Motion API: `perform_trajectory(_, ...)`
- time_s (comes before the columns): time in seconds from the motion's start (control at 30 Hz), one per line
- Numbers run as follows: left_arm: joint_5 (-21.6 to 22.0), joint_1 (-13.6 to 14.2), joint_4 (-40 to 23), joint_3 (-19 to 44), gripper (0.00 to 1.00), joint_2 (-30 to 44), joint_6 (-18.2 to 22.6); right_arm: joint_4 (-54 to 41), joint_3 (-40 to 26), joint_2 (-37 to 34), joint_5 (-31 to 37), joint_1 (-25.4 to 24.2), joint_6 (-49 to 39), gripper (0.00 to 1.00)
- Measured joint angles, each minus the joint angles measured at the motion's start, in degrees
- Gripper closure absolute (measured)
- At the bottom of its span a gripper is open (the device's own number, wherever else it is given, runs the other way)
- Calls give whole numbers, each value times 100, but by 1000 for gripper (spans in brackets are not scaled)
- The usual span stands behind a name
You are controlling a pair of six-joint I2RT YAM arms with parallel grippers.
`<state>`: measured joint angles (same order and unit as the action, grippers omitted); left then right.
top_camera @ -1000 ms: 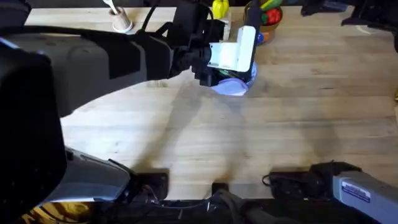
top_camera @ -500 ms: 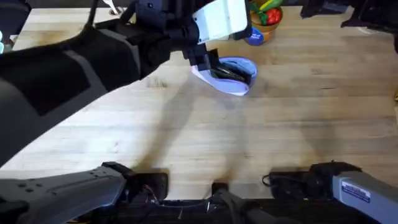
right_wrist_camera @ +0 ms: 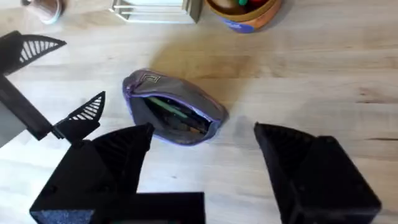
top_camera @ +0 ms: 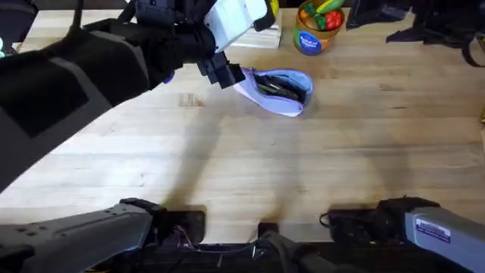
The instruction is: Unzip the bag, pick up the pens from the table one at a time and place them inside, then zip the bag closed.
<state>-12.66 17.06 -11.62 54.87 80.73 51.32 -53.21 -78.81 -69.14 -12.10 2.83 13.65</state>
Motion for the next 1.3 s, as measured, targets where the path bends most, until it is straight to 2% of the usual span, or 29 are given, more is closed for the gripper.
perform_trajectory(0.07,-141,-115,-138,0,9,0,-29,9,0,-175,-189,15,7,3)
perform_trajectory(0.2,-680,-537,-442,0,10,0,-67,175,0,-508,-477,166,79,3)
perform_trajectory(0.4,-1897,-1303,-535,0,10,215,-78,1048,0,-1056,-726,793,159,4)
perform_trajectory(0.53,-2693,-1619,-537,0,10,617,-73,1785,0,-1501,-782,1169,324,5)
perform_trajectory(0.7,-3357,-1665,-539,0,10,1123,-73,2347,0,-2129,-847,1294,614,4)
perform_trajectory(0.87,-3798,-1661,-537,0,10,1329,-73,2700,0,-2899,-854,1422,787,4)
perform_trajectory(1.13,-3878,-1661,-556,0,10,1329,-73,3142,0,-3508,-863,1673,844,4)
perform_trajectory(1.3,-3796,-1661,-660,0,10,1329,-73,3163,0,-3783,-1187,1833,851,4)
